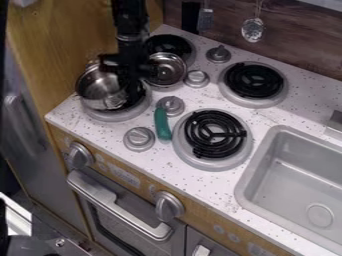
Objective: Move the silver pot to the lower right burner
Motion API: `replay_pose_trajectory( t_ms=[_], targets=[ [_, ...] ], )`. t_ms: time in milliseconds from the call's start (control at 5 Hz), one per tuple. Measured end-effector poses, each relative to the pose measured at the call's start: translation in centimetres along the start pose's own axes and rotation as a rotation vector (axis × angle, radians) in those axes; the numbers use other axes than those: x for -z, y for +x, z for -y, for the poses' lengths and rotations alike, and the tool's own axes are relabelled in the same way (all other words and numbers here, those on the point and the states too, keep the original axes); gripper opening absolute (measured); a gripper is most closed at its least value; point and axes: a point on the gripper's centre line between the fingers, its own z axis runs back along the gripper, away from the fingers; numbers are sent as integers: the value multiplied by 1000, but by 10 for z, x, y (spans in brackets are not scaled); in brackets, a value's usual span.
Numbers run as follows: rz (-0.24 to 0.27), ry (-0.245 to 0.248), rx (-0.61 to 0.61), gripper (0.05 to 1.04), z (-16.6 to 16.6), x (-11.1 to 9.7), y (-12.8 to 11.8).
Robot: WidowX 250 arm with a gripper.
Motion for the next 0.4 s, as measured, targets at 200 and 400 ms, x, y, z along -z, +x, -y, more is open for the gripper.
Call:
replay_pose_trajectory(
  t_ms=[200, 400],
  targets=[
    [89, 0, 114, 69, 32, -34, -20],
    [124, 2, 204, 69, 65, -46, -54]
  ],
)
